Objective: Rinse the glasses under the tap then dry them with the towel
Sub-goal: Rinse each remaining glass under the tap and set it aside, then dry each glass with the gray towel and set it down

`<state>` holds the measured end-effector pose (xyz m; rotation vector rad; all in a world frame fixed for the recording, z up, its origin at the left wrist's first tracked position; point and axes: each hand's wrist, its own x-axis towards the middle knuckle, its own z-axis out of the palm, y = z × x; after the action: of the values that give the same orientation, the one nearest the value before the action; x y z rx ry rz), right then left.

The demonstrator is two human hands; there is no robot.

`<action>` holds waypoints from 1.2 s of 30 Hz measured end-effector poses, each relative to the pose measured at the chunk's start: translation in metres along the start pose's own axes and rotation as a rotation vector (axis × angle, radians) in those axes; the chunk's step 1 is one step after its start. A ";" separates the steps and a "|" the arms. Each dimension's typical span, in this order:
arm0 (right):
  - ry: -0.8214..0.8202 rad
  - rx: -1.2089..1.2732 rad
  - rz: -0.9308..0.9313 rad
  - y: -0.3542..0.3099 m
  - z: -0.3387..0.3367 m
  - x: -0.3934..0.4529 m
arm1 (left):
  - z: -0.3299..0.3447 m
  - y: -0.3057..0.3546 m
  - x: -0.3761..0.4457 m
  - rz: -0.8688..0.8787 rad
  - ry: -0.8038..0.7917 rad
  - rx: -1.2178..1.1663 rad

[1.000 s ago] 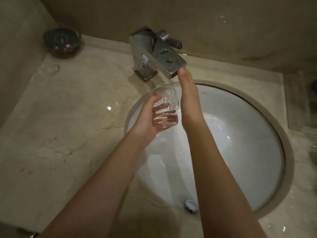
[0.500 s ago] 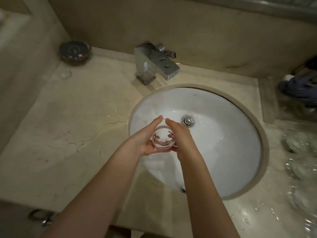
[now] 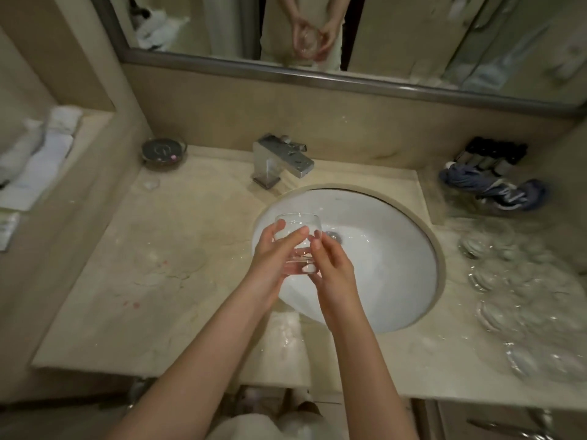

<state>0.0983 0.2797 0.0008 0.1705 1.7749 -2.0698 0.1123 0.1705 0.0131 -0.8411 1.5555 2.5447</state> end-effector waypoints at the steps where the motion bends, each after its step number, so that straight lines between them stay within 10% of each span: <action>1: -0.014 -0.001 -0.022 -0.004 -0.005 -0.007 | 0.005 0.004 -0.006 0.023 -0.014 0.018; 26: 0.090 -0.113 -0.113 -0.099 -0.241 0.064 | 0.250 -0.047 0.029 0.030 -0.020 -0.074; 36: 0.232 -1.128 -0.390 -0.137 -0.297 0.207 | 0.260 -0.046 0.099 0.057 0.111 -0.006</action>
<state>-0.1921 0.5355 0.0000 -0.2949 2.9911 -0.9538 -0.0681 0.3871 0.0201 -0.9685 1.6259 2.5847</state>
